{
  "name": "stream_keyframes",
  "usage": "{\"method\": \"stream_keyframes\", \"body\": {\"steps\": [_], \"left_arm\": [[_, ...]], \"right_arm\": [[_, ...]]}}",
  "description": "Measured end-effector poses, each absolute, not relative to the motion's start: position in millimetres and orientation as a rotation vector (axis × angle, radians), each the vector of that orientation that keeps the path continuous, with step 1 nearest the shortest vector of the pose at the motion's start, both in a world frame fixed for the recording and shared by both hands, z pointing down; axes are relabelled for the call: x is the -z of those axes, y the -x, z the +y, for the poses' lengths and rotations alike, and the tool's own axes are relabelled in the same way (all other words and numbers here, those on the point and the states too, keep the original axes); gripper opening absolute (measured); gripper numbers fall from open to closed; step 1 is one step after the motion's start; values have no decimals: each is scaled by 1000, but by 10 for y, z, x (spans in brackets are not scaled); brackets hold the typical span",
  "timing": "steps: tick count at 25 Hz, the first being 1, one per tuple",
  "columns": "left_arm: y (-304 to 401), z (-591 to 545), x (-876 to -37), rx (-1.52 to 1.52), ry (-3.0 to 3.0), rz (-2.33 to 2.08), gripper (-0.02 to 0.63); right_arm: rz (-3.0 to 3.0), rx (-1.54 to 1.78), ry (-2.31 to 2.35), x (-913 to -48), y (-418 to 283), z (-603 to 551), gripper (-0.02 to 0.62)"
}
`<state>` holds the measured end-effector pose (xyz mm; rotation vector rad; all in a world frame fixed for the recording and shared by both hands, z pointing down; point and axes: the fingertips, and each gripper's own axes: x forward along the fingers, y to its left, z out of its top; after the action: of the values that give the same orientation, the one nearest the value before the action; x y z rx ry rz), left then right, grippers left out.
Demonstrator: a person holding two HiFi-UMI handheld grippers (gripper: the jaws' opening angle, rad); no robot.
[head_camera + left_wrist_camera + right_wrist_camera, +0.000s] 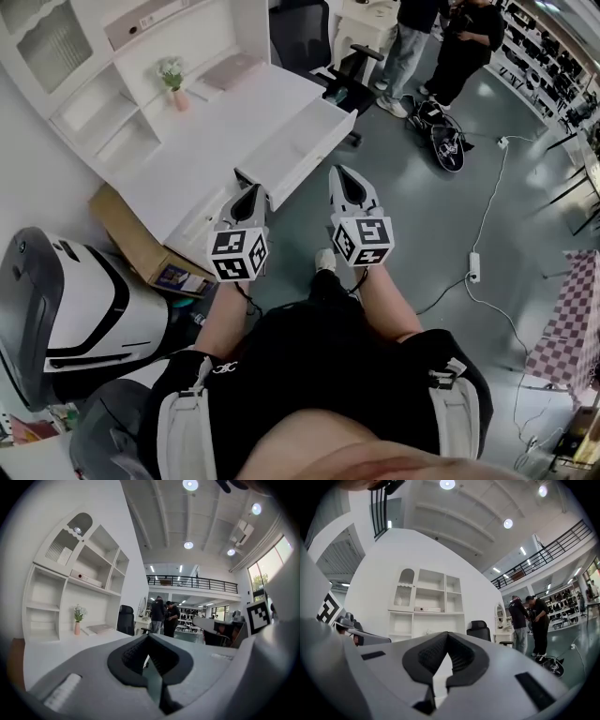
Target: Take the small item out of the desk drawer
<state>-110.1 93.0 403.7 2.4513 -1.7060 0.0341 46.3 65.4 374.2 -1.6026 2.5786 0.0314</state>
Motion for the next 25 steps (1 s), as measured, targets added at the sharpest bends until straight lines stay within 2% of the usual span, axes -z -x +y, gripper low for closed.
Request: {"method": "stream_keyframes", "body": {"steps": [12,25], "left_arm": [[1086,-389,-4063,-59,-2425,-1752,14],[493,-2182,-4038,-113,-2382,-1760,14]], "right_arm": [[2625,27,1537,-3897,-467,-730,-3],[2698,89,1508,-3946,-1003,-2604,-3]]}}
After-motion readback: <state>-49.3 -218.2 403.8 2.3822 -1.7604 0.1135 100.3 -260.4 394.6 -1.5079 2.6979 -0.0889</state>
